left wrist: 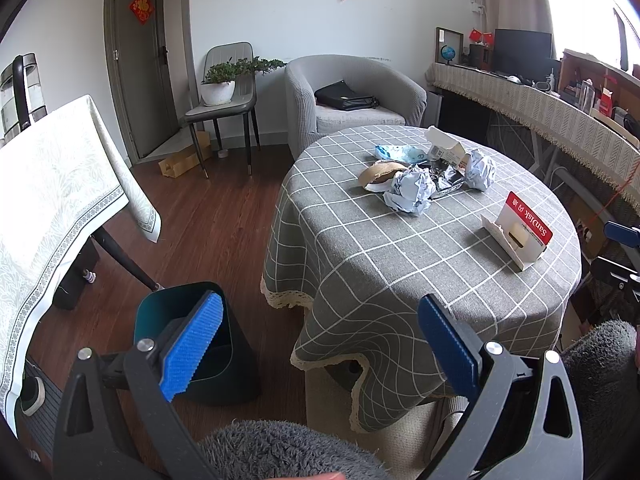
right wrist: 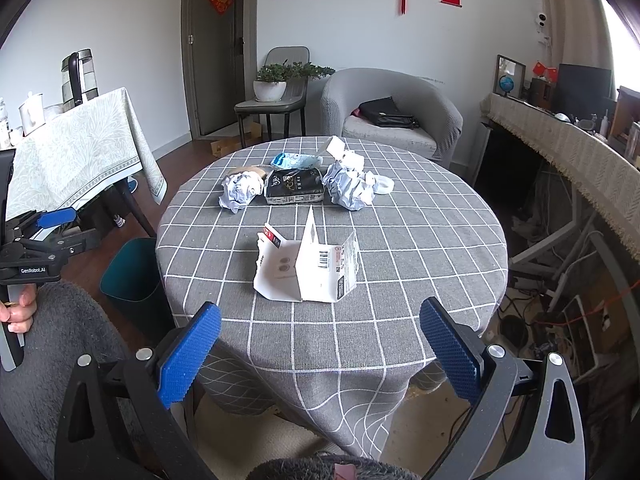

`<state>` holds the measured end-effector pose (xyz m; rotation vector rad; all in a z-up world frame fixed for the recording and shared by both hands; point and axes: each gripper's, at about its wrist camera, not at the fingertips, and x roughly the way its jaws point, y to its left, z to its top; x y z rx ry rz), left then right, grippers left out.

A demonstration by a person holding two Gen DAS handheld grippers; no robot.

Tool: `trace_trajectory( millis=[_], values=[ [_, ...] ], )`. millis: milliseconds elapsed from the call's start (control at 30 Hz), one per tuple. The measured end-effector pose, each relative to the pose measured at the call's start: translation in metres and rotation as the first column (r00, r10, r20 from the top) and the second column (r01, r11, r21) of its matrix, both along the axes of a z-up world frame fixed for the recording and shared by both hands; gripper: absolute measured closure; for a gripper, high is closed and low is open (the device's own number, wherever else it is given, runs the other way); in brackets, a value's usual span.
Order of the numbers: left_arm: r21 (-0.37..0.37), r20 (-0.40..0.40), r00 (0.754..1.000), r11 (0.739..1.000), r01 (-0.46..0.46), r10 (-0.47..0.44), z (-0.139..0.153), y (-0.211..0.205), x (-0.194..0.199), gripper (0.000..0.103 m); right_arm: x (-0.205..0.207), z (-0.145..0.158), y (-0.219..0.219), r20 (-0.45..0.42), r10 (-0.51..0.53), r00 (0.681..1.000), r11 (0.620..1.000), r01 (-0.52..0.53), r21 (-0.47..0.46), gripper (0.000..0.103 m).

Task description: Collect trash

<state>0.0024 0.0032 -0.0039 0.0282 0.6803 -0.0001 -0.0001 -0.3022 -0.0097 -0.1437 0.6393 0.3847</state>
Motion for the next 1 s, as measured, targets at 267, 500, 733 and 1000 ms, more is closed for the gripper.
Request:
trace_trajectory(
  millis=[267,500,733,1000],
  values=[
    [-0.001,-0.002,1.000,1.000,0.000,0.000,0.0002,-0.0001,0.0005,0.003,0.0001,0.0002,0.0004,0.002,0.000,1.000,1.000,0.000,-0.002,0.003],
    [-0.002,-0.003,1.000,1.000,0.000,0.000,0.0002,0.0001,0.0007,0.003,-0.0002,-0.0003,0.0019,0.002,0.001,1.000,1.000,-0.001,-0.004,0.003],
    [-0.008,-0.004,1.000,1.000,-0.005,0.005,-0.0070,-0.0008,0.0022,0.003,-0.0024,-0.0013,0.0032,0.005,0.002,1.000,1.000,-0.002,-0.015,0.003],
    [-0.002,-0.007,1.000,1.000,-0.006,0.006,-0.0065,-0.0012,0.0020,0.003,-0.0003,0.0011,0.0022,0.000,0.002,1.000,1.000,-0.002,-0.008,0.003]
  ],
)
